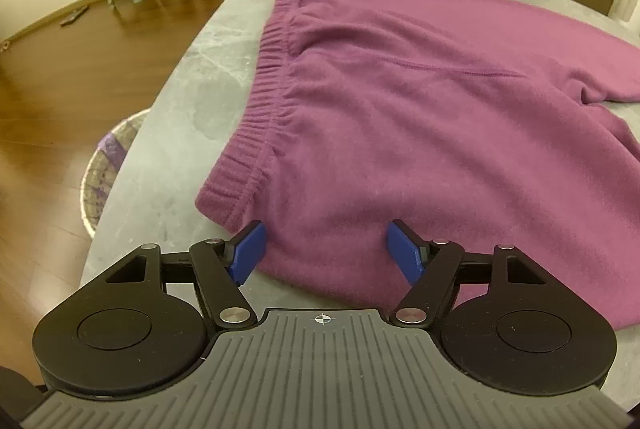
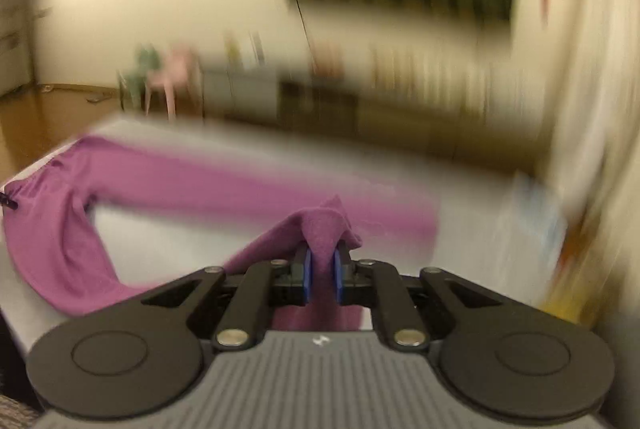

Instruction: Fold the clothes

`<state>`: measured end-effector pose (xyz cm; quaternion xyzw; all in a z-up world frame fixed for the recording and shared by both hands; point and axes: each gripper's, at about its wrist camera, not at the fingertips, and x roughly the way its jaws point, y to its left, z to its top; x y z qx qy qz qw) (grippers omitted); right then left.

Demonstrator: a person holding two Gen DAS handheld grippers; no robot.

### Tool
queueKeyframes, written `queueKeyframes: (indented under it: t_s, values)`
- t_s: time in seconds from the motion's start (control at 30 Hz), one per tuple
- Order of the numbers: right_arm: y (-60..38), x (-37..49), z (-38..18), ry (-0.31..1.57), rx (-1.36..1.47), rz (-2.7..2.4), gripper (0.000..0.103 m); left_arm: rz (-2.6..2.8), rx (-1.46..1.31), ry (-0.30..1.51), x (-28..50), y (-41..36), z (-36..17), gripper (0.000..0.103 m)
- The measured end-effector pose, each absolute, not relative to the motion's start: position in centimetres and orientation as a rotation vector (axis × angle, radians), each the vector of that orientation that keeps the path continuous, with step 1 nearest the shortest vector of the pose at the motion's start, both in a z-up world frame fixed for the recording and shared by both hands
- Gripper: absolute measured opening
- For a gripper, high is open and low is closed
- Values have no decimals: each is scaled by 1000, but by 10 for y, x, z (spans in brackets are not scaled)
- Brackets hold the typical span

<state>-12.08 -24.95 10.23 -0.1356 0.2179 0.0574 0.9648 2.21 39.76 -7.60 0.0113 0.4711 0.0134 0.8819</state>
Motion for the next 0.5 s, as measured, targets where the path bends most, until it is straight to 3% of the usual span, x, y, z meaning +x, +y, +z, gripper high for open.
queueKeyframes:
  t_s: [0.07, 0.1, 0.17, 0.23, 0.33, 0.4, 0.5]
  values:
    - [-243, -149, 103, 369, -427, 120, 21, 30, 23, 976, 21, 398, -77, 63]
    - [-252, -153, 86, 464, -413, 133, 36, 31, 20, 972, 20, 398, -77, 63]
    - [-270, -163, 53, 656, -383, 161, 48, 29, 14, 967, 17, 399, -77, 63]
    - [-291, -174, 19, 836, -313, 180, 40, 24, 10, 967, 15, 401, -77, 63]
    - [-314, -174, 2, 907, -118, 150, 43, 19, 15, 974, 16, 402, -76, 64]
    - [-326, -162, 2, 890, 35, 124, 72, 19, 20, 979, 18, 402, -76, 64]
    - [-344, -144, 3, 858, 263, 85, 79, 29, 24, 972, 19, 399, -76, 65]
